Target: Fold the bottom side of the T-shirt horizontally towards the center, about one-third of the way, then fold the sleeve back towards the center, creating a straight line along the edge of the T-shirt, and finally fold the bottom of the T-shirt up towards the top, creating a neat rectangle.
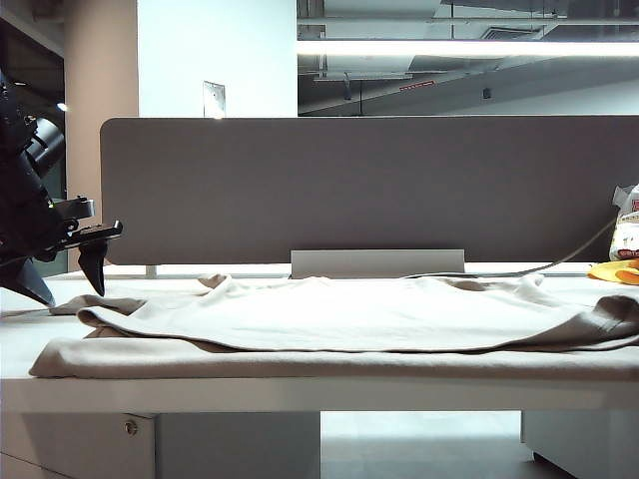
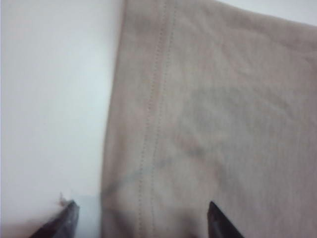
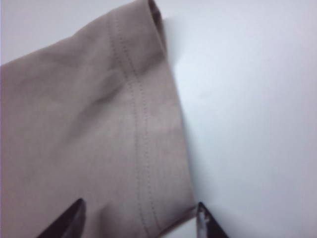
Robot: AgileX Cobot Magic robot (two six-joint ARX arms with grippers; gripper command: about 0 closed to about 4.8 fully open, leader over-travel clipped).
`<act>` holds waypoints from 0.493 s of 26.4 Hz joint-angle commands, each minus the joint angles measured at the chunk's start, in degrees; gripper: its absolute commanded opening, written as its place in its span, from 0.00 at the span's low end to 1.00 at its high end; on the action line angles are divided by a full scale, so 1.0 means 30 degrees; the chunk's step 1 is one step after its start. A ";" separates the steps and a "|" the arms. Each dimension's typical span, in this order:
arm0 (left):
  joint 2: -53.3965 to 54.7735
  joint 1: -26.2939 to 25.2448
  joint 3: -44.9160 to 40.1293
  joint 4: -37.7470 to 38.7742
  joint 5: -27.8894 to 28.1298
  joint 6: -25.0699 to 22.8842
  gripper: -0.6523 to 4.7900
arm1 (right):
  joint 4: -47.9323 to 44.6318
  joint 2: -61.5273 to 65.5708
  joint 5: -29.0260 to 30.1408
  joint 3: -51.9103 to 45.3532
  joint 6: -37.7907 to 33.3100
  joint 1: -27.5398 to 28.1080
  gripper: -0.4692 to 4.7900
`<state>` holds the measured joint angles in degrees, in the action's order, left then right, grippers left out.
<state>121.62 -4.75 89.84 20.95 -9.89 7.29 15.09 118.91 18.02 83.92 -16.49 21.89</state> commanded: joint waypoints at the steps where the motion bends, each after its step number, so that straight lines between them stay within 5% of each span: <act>1: 0.0095 0.0080 -0.0015 0.0568 -0.0138 -0.0372 0.65 | -0.0131 -0.0073 -0.0044 0.0073 0.0080 0.0000 0.65; 4: 0.0095 0.0138 -0.0015 0.0627 -0.0153 -0.0452 0.56 | -0.0138 0.0051 -0.0044 0.0073 0.0080 0.0000 0.64; 13: 0.0095 0.0437 0.0007 0.0612 -0.0131 -0.0925 0.55 | -0.0117 0.0889 -0.0036 0.0087 0.0073 -0.0073 0.62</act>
<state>121.67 -3.53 89.84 21.78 -9.87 4.75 13.34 120.73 18.17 84.51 -16.38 21.82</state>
